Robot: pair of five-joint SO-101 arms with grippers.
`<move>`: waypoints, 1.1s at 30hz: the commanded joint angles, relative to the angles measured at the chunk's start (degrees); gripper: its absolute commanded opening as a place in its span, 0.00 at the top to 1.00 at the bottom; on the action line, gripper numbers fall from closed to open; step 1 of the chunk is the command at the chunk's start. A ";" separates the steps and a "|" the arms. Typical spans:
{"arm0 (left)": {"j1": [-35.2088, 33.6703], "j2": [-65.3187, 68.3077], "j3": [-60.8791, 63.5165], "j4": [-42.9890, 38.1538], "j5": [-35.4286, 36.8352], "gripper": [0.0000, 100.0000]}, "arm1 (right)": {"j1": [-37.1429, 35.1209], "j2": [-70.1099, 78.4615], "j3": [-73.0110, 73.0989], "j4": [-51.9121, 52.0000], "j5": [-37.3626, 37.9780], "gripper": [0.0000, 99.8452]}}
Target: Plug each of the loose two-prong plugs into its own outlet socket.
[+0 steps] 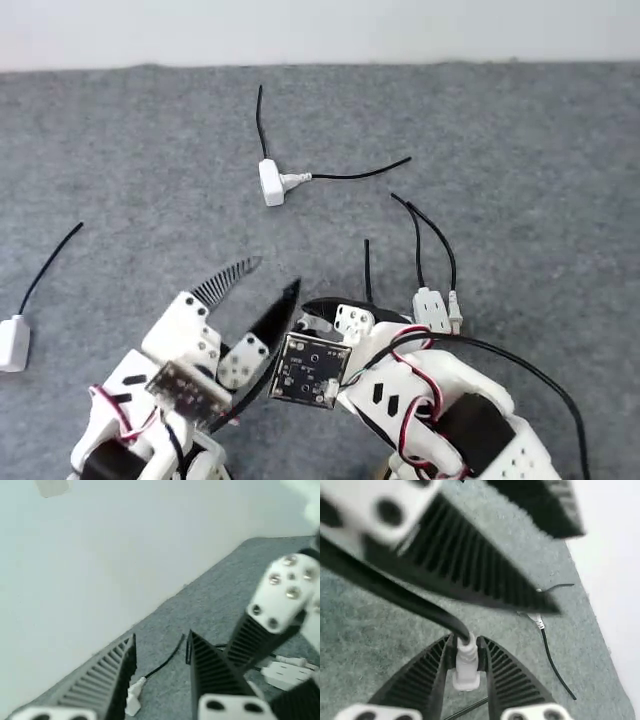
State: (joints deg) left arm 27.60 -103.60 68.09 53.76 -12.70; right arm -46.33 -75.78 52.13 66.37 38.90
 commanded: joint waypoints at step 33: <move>-13.98 -0.62 14.55 -22.86 9.76 0.84 | 3.74 -0.40 -22.86 -15.87 8.18 0.99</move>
State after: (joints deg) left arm 11.25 -103.60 83.65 30.55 -3.38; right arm -42.73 -76.92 32.79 55.56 45.85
